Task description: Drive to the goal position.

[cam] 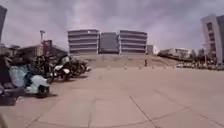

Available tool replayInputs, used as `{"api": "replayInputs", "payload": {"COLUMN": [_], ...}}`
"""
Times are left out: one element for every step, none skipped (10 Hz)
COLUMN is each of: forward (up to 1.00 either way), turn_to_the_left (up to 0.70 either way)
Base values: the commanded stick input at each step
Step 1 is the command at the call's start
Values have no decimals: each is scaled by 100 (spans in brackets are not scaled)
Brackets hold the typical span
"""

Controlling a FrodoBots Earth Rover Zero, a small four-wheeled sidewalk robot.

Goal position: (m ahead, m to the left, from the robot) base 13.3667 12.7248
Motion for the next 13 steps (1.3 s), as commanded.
{"api": "replayInputs", "payload": {"forward": [100, 100, 100, 100, 100, 100, 100, 100, 100, 100, 100, 100, 100], "turn_to_the_left": [0, 0, 0, 0, 0, 0, 0, 0, 0, 0, 0, 0, 0]}}
